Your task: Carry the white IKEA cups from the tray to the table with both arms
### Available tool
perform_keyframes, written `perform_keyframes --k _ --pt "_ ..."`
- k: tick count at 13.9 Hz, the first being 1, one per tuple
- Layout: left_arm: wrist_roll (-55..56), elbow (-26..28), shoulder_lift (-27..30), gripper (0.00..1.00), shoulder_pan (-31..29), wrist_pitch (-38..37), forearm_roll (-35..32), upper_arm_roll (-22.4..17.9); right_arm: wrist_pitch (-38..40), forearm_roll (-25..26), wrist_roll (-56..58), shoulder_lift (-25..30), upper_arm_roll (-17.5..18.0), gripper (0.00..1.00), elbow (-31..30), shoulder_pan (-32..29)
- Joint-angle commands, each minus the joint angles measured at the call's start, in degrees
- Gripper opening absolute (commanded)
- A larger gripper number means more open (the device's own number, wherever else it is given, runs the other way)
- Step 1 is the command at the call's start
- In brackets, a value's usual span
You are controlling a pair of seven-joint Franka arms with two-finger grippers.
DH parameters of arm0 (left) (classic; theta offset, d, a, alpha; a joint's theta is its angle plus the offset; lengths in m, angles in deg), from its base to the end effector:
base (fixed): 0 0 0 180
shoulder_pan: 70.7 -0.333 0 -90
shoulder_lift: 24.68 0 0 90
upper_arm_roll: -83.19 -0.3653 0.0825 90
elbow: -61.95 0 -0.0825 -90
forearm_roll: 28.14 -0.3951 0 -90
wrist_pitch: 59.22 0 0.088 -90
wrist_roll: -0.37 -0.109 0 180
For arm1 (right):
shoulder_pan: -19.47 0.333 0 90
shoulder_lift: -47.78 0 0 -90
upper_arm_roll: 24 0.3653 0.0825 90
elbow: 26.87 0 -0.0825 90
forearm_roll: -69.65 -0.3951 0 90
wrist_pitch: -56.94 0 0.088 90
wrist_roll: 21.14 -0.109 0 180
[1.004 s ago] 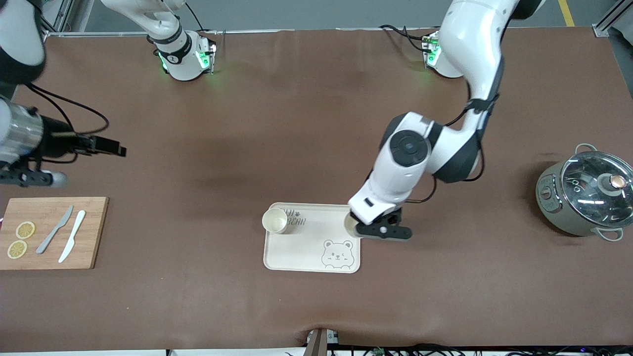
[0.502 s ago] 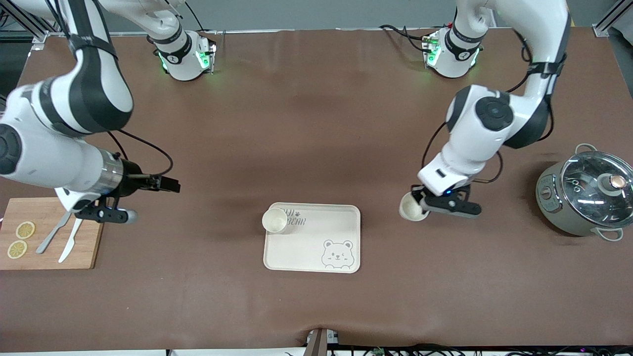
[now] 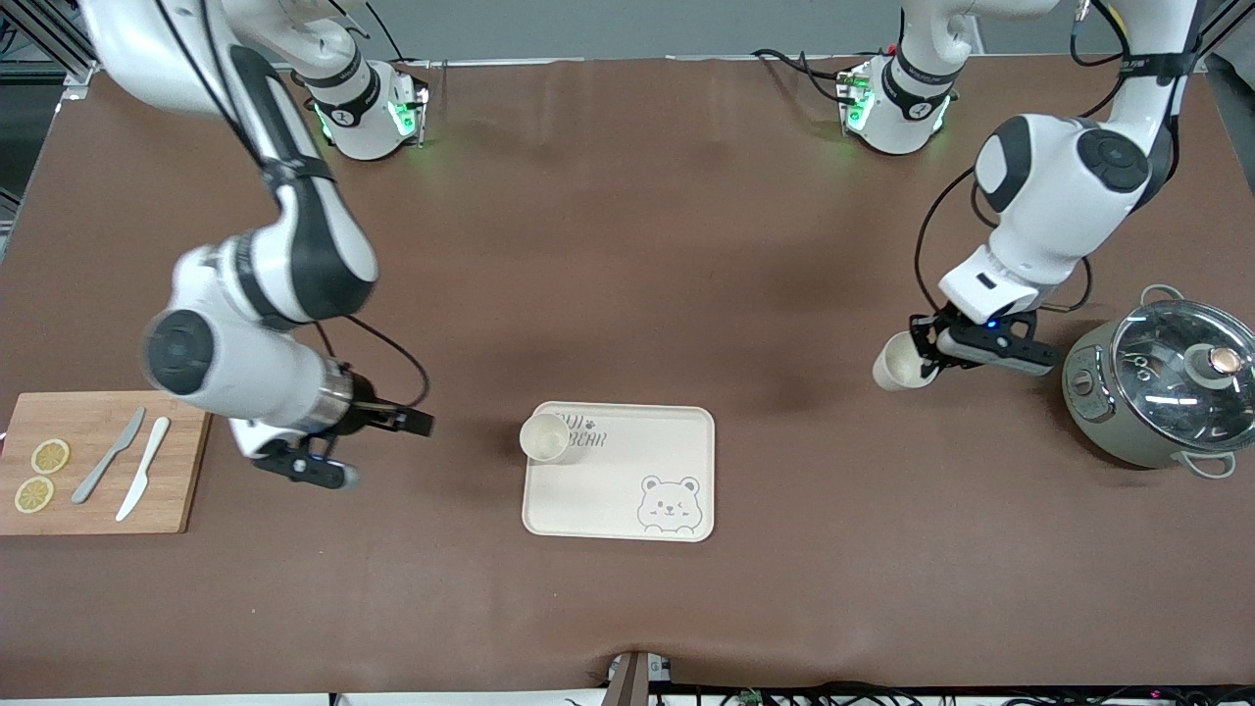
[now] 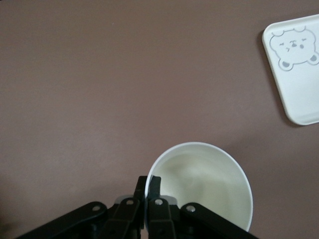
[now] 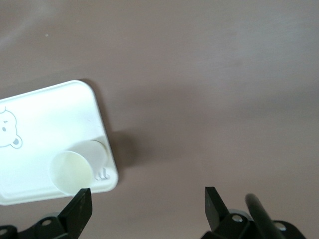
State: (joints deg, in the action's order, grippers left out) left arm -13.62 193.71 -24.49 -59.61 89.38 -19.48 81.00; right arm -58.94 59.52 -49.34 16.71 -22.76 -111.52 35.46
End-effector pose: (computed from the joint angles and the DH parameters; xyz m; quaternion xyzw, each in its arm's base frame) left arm 0.5414 -0.0820 0.4195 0.9780 -0.1389 0.1496 0.0419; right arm 0.7043 0.2262 0.3985 -0.9872 0.1350 0.0316 0.0790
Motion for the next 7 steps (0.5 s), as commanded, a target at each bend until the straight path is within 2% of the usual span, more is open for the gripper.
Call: perform_keyframes --k 1,5,7 --pt "-6.2 5.5 3.3 0.0 -2.4 3.6 3.5 0.5 -2.8 0.4 -6.0 -4.2 -0.4 1.0 2.8 3.2" --pt "-13.2 11.6 2.9 0.0 -2.7 11.8 9.2 0.4 -8.4 2.5 -11.8 -7.9 -0.6 1.0 3.6 7.5" --pt "-16.8 14.0 2.8 0.0 -3.2 14.4 12.0 0.4 -9.3 2.7 -13.5 -9.7 -0.6 0.96 3.7 8.1"
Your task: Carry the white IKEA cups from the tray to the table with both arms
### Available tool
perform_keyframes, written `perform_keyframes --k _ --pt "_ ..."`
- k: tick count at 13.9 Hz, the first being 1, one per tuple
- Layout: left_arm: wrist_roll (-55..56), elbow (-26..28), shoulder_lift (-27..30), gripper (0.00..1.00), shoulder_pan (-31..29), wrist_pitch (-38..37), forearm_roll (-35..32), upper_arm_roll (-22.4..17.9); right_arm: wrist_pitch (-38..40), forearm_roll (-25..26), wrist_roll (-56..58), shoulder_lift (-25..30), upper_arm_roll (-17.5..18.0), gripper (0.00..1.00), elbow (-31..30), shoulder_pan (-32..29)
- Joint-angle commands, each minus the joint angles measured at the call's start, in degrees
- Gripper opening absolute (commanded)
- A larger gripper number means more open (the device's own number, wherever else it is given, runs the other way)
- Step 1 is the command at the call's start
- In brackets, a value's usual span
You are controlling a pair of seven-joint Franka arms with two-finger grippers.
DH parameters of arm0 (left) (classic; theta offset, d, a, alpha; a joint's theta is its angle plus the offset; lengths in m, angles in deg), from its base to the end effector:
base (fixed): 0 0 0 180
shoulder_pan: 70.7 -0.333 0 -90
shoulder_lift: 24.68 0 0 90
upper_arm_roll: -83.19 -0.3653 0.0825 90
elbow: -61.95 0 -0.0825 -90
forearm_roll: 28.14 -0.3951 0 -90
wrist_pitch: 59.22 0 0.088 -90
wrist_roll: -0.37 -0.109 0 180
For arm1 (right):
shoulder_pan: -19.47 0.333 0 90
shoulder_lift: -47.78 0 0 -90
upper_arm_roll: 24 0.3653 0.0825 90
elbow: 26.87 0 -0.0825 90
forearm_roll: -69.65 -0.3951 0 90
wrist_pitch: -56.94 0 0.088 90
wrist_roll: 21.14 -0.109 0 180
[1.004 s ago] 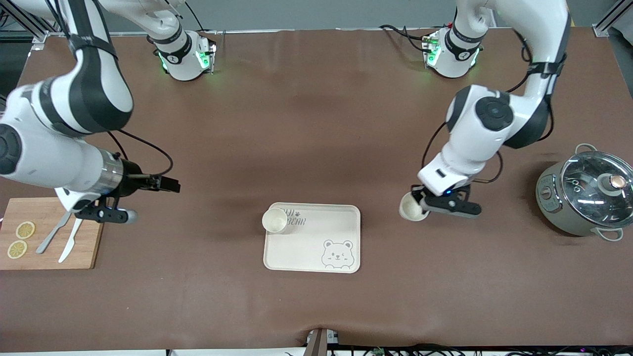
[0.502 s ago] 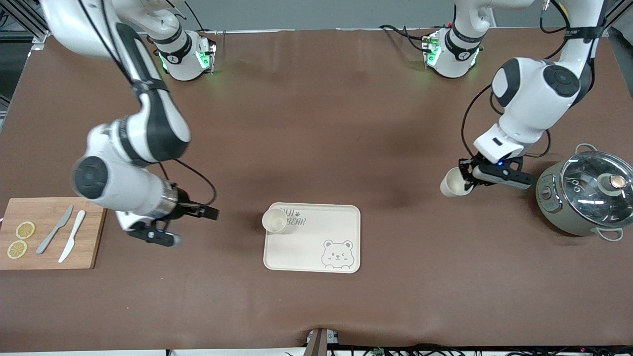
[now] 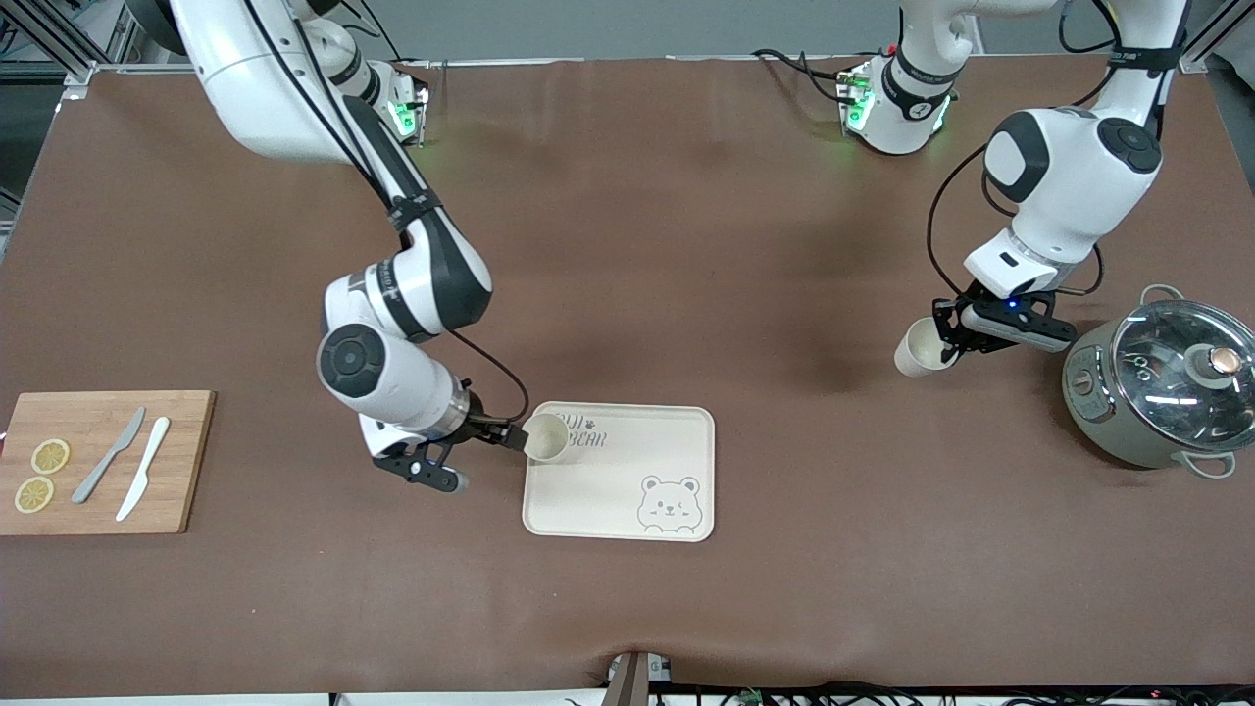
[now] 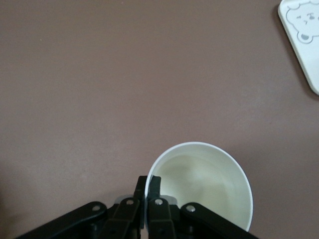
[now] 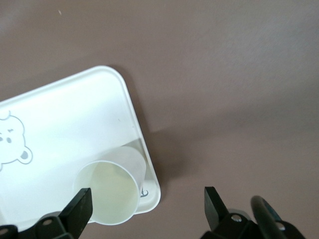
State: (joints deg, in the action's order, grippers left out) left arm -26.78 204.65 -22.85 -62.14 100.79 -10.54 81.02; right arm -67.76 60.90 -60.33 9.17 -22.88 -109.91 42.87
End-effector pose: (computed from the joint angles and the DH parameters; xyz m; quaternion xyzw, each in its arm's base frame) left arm 0.4998 -0.0421 0.3708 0.9714 -0.1537 0.1752 0.0452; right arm 0.6957 0.3205 0.3263 -0.9825 0.1709 0.0144 0.0733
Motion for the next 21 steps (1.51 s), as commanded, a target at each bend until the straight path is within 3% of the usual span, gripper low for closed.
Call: perform_keyframes --k 1,4,7,8,10,12,14,17,21 --pt "-6.8 4.1 1.1 0.0 -2.5 3.8 4.9 0.4 -1.6 1.4 -2.6 -2.8 -0.5 0.88 2.1 1.1" --pt "-18.1 5.5 0.9 0.0 -4.0 3.9 14.9 0.4 -2.8 2.3 -2.7 -4.5 -0.6 0.76 2.1 2.5" --pt "-33.6 5.4 -1.8 0.0 -4.2 4.0 30.7 0.4 -3.1 2.7 -2.7 -5.0 -0.6 0.12 2.0 3.1" --pt "-38.8 5.0 -3.0 0.0 -4.1 4.1 36.7 0.4 -3.1 2.8 -2.7 -5.0 -0.6 0.0 2.0 3.4" --pt "-48.2 4.3 -6.2 0.0 -3.3 6.5 47.0 0.7 -2.7 2.9 -2.8 -4.9 -0.6 0.0 2.1 3.7" --pt "-56.4 2.7 -9.4 0.0 -4.0 7.2 51.6 0.9 -2.7 2.9 -5.6 -4.9 -0.6 0.0 2.3 3.8" --pt "-59.0 2.5 -10.5 0.0 -5.3 7.6 51.7 0.8 -0.1 2.8 -5.6 -4.6 -0.5 0.0 4.5 3.4" --pt "-60.3 2.4 -10.8 0.0 -6.4 7.8 51.7 0.8 11.1 2.9 -5.4 -4.1 -0.7 0.0 11.3 1.9" --pt "-60.4 2.4 -10.9 0.0 -6.5 8.6 51.7 0.8 15.9 2.5 0.1 -1.7 -0.5 0.0 11.4 -4.4"
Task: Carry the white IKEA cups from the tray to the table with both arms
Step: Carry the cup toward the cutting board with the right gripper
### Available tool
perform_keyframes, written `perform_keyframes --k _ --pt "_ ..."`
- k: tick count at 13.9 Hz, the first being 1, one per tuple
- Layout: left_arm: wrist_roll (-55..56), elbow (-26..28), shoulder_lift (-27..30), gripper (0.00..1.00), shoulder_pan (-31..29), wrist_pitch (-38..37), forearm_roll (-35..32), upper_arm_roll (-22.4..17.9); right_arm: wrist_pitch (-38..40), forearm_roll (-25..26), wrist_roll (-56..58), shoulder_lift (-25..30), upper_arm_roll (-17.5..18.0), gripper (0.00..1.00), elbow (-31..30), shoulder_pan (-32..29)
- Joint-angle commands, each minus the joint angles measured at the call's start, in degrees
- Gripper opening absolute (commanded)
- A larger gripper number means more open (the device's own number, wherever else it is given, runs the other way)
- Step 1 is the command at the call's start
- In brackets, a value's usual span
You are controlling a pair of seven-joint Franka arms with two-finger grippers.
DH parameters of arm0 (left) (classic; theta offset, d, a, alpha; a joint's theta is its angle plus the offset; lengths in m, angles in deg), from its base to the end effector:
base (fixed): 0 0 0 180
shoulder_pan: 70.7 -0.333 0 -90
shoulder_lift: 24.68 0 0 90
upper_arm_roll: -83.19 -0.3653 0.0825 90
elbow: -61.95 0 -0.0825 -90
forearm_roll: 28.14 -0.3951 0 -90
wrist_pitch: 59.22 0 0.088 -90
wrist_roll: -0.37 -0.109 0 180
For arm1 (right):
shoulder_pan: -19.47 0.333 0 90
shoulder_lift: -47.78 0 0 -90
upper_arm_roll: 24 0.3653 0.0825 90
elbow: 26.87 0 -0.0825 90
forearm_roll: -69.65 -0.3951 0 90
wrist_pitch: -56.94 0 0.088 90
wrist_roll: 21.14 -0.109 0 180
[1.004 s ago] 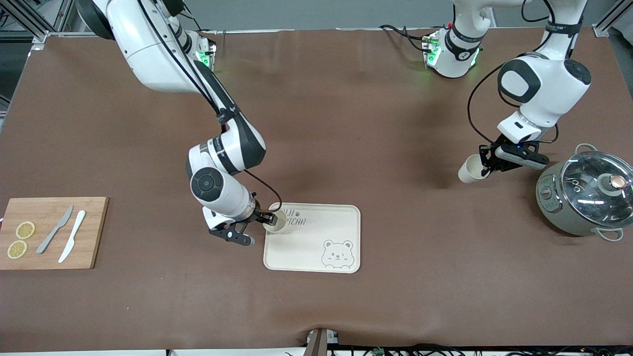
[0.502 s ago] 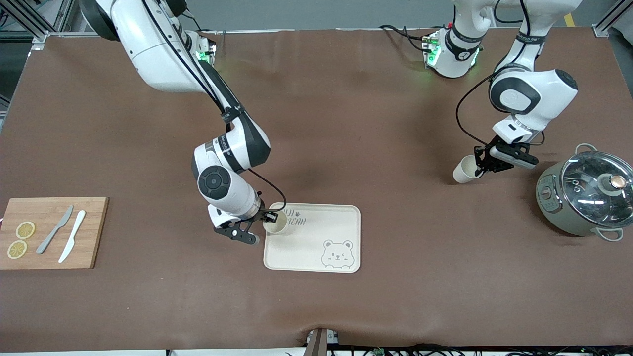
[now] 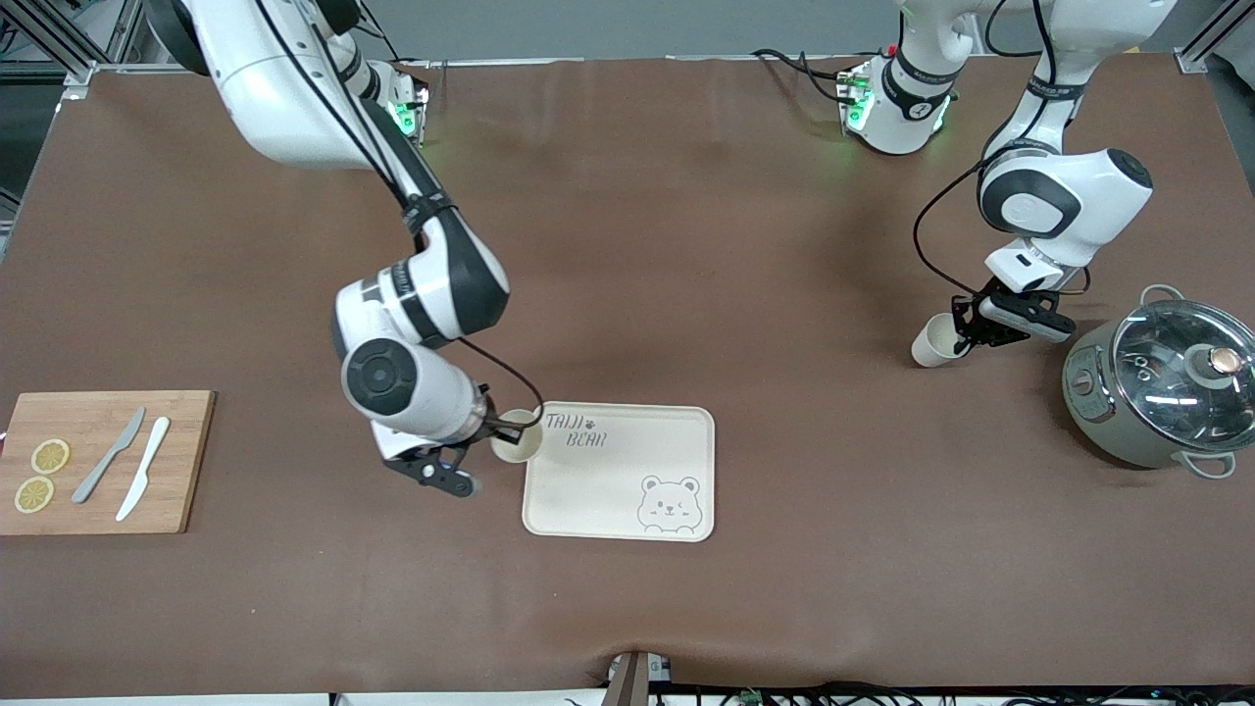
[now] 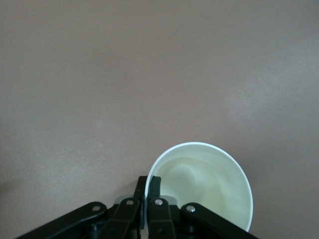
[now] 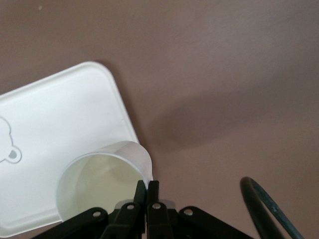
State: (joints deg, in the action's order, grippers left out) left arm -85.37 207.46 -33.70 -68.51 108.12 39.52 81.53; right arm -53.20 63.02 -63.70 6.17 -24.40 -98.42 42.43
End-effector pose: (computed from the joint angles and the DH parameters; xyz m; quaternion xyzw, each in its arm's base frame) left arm 0.4590 0.0533 0.2566 0.9623 -0.1810 0.1909 0.0690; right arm 0.7187 0.3092 0.3587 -0.9794 0.1935 0.0498 0.0292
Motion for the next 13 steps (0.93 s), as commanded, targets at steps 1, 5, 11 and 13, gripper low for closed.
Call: perform_keyframes --k 1,5,11,13 --pt "-1.6 -0.4 0.0 0.0 0.0 1.8 1.7 0.3 3.1 0.6 6.8 2.7 0.9 0.0 -0.7 -5.5" --pt "-1.5 -0.4 -0.1 0.0 -0.1 2.1 1.7 0.3 7.5 0.6 22.9 5.7 0.9 0.0 -4.3 -15.5" --pt "-1.4 -0.7 -1.3 0.0 0.1 2.2 1.7 0.4 6.5 3.8 33.5 7.1 0.9 0.0 -8.3 -24.1" --pt "-1.5 -0.8 -1.4 0.14 0.3 2.8 1.7 0.4 1.0 5.3 38.7 7.7 0.9 0.0 -13.4 -26.5"
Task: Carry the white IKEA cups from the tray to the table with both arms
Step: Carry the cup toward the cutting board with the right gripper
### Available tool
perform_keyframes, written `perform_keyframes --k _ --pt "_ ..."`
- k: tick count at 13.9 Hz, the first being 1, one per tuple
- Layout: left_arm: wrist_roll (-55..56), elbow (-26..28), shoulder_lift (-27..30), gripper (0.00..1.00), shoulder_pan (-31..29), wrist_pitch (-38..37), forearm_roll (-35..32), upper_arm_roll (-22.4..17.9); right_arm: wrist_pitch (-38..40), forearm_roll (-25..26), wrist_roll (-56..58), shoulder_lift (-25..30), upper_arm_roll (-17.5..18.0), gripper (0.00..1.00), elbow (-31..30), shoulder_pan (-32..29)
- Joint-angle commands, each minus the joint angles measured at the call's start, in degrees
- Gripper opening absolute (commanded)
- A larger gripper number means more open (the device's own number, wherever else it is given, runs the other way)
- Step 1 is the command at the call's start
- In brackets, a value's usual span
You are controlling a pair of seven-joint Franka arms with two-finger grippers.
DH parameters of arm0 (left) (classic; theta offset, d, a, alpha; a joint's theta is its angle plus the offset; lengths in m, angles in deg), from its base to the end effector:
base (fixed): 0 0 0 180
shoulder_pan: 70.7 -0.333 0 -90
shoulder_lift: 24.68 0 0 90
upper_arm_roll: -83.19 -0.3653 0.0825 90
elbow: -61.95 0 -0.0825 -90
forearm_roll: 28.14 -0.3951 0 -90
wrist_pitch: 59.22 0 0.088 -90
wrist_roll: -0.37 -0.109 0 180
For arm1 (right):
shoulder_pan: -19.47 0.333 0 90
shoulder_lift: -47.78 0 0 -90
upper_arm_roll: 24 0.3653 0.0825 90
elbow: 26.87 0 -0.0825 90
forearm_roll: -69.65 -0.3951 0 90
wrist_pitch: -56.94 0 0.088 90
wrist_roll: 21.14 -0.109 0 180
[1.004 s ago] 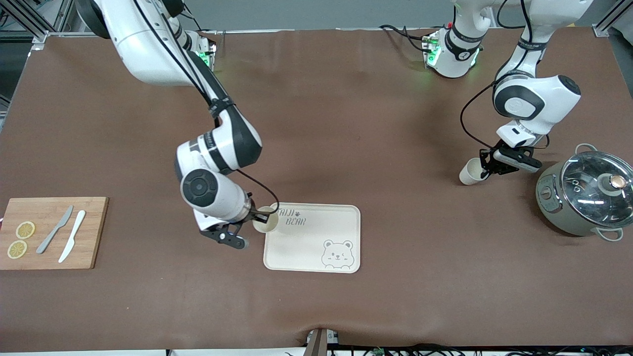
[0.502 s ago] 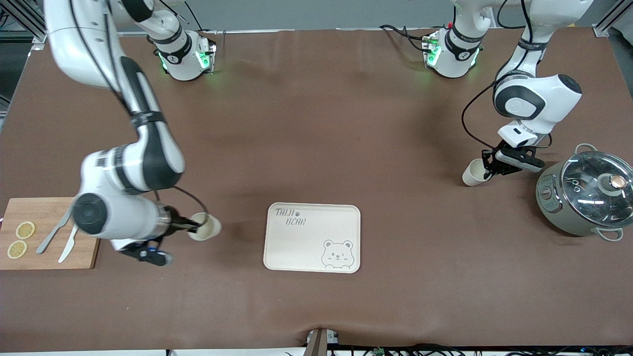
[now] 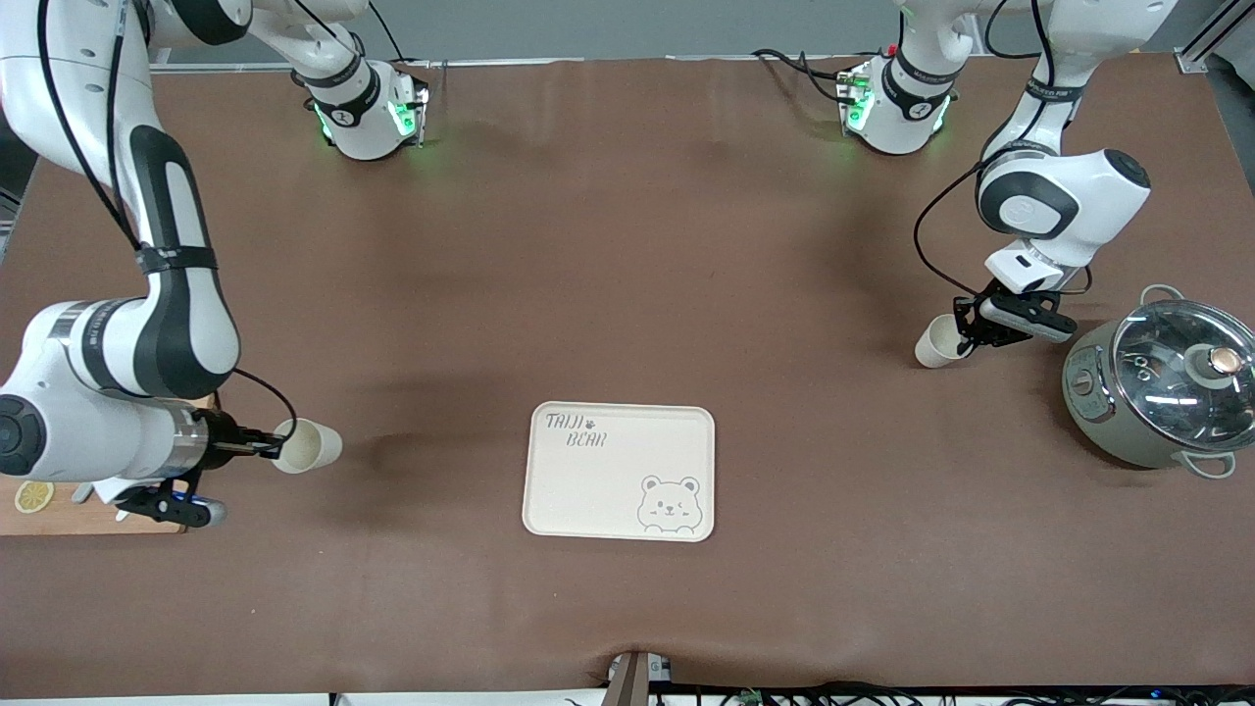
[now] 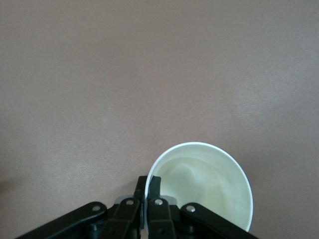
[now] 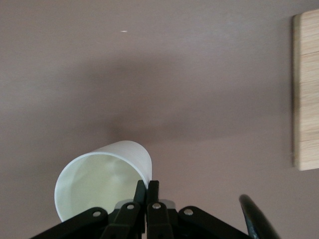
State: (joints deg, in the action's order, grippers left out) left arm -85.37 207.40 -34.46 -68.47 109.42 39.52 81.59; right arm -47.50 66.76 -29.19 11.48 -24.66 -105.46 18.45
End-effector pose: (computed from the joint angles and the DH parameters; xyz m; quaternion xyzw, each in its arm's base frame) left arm 0.4589 0.0551 0.2527 0.9639 -0.1793 0.1878 0.0593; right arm 0.7425 -0.0157 0.3641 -0.9914 0.0921 0.0920 0.0152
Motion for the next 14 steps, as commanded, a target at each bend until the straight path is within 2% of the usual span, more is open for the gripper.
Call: perform_keyframes --k 1,2,5,8,10,11,12,14 --pt "-1.6 -0.7 -0.6 0.23 0.3 2.0 1.7 0.4 -7.5 1.7 7.1 2.5 1.2 0.0 -9.0 -3.5" --pt "-1.7 -0.6 -0.6 0.4 0.3 2.0 1.7 0.5 -9.5 1.7 8.8 2.7 1.2 0.0 -10.6 -4.7" --pt "-1.8 -0.7 -0.5 0.7 0.3 2.1 1.8 0.5 -14.1 1.7 12.3 3.5 1.2 0.0 -15.1 -6.0" --pt "-1.3 -1.2 0.7 0.93 0.1 2.1 1.8 0.4 -19.5 1.7 15.1 3.9 1.2 0.0 -19.1 -7.6" --pt "-0.7 -1.3 1.8 1.0 -0.1 2.0 1.8 0.4 -20.0 1.7 15.1 3.8 1.2 0.0 -19.6 -7.9" --pt "-0.5 -1.3 2.0 1.0 -0.1 2.0 1.8 0.4 -19.8 1.7 15.2 3.8 1.2 0.33 -19.4 -7.9" --pt "-0.3 -1.4 2.2 1.0 -0.1 2.0 1.8 0.4 -19.3 1.6 15.1 3.8 1.3 0.99 -19.2 -8.0" --pt "0.5 -1.4 2.5 1.0 -0.1 1.8 1.8 0.5 -17.3 1.5 15.0 4.0 1.3 1.0 -17.4 -8.0"
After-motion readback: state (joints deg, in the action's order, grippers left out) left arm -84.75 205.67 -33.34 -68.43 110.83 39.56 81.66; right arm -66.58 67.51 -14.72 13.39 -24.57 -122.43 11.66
